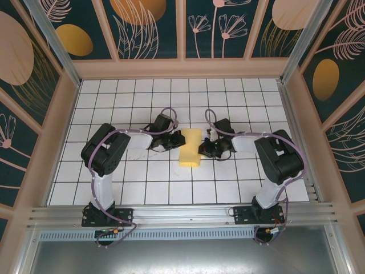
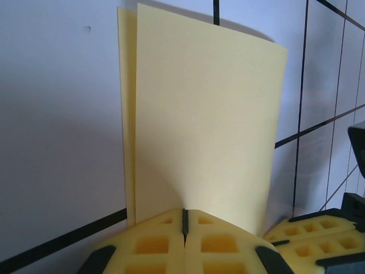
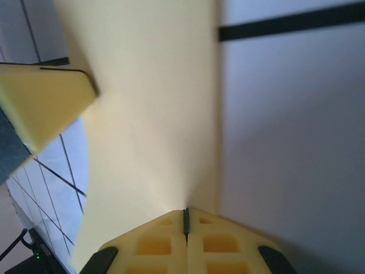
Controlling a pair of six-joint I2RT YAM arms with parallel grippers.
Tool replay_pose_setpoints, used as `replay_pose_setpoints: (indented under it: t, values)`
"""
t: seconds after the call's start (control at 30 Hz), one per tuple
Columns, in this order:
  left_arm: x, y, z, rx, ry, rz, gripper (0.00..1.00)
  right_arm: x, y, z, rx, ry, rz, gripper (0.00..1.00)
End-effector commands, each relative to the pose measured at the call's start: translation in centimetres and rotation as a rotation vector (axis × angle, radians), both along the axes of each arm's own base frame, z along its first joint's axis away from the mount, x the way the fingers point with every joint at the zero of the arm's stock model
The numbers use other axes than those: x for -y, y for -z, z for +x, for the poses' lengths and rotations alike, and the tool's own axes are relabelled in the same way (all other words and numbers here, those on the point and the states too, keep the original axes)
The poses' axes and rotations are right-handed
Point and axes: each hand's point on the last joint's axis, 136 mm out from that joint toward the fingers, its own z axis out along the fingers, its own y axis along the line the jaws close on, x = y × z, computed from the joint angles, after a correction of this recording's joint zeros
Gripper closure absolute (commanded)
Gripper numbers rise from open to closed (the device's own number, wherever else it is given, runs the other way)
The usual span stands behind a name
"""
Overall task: Fold a paper plane with a square sheet of paper (pick it up from the middle)
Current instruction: Fold the square sheet of paper in half at the center of the table.
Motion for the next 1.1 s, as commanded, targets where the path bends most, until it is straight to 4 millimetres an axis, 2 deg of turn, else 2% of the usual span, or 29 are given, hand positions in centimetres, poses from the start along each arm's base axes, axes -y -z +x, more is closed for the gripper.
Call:
replay_pose_setpoints:
  t: [0.0,0.1,0.17,0.3,0.43,0.63,0.77,0.97,1.07]
  values:
    - [-9.1,11.9,-7.7,-0.314,-0.075,0.436,1.0,2.2,-0.6,-0.9,-0.009,0.006,-0.045,1.0]
    - [-9.0,11.8,-7.6,-0.311,-0.073,0.434,1.0,-0.2,-3.3,0.4,0.051,-0.032,0.035,1.0]
    - [-8.9,11.8,-7.5,-0.311,-0.075,0.431,1.0,-1.6,-3.9,0.6,0.064,-0.054,0.06,1.0]
    - [-8.9,11.8,-7.5,-0.31,-0.071,0.431,1.0,-4.0,-2.7,0.1,0.032,-0.097,0.085,1.0]
    - [-9.0,11.8,-7.6,-0.313,-0.073,0.435,1.0,-5.1,-1.2,-0.8,-0.011,-0.132,0.08,1.0]
    - [-9.1,12.0,-7.6,-0.313,-0.075,0.44,1.0,-3.3,1.3,-3.4,-0.078,-0.153,0.018,1.0]
    - [-9.3,12.2,-7.7,-0.316,-0.077,0.451,1.0,-1.5,2.1,-5.6,-0.121,-0.153,-0.002,1.0]
    - [-9.5,12.5,-7.9,-0.322,-0.08,0.455,1.0,0.7,2.2,-8.9,-0.176,-0.15,-0.022,1.0]
    - [-9.4,12.5,-7.9,-0.319,-0.079,0.455,1.0,1.8,2.0,-8.9,-0.174,-0.123,-0.047,1.0]
